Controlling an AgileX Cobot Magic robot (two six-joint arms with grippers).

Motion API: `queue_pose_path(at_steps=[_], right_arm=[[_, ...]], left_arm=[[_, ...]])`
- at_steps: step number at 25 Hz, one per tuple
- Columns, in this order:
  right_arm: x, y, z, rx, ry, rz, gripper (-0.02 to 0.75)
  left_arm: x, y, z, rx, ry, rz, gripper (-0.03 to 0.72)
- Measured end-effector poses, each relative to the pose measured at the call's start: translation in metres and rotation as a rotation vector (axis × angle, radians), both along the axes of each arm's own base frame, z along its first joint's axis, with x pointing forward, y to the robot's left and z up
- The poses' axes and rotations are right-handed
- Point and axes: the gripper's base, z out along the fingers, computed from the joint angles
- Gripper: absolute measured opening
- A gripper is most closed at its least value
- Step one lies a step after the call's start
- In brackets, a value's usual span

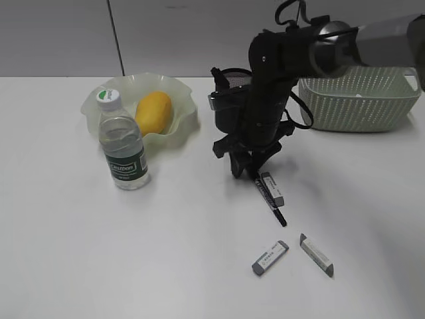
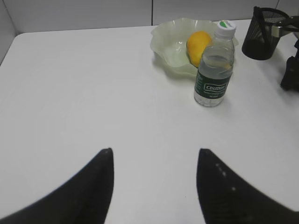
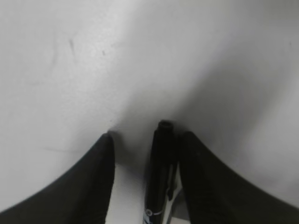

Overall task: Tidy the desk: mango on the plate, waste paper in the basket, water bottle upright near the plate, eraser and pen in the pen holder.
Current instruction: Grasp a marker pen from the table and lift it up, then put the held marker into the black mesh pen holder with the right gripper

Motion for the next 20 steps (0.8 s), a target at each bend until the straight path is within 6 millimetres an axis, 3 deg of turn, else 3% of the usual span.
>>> queue_pose_path(at_steps=[4, 8, 10, 12, 13, 15, 17, 20], right_arm=[[0.001, 0.001, 0.000, -0.012, -0.020, 0.012, 0.129], [0.001, 0.001, 0.007, 0.002, -0.045, 0.009, 0.140], [0.004, 0.003, 0.035, 0.060, -0.143, 0.000, 0.140], [0.004, 0.003, 0.082, 0.174, -0.335, -0.020, 0.140], [0.002, 0.000, 0.116, 0.258, -0.491, -0.034, 0.140], [-0.012, -0.011, 0.162, 0.399, -0.802, -0.045, 0.140], [-0.025, -0.025, 0.194, 0.565, -1.172, -0.055, 0.140], [-0.026, -0.038, 0.172, 0.673, -1.448, -0.080, 0.140]], left_arm=[[0.000, 0.000, 0.000, -0.001, 0.000, 0.000, 0.424], [0.000, 0.000, 0.000, -0.001, 0.000, 0.000, 0.423], [0.000, 0.000, 0.000, -0.001, 0.000, -0.001, 0.423], [0.000, 0.000, 0.000, -0.002, 0.000, -0.001, 0.419], [0.000, 0.000, 0.000, -0.002, 0.000, -0.001, 0.414], [0.000, 0.000, 0.000, -0.002, 0.000, -0.001, 0.403], [0.000, 0.000, 0.000, -0.002, 0.000, -0.001, 0.391], [0.000, 0.000, 0.000, -0.002, 0.001, -0.002, 0.377]])
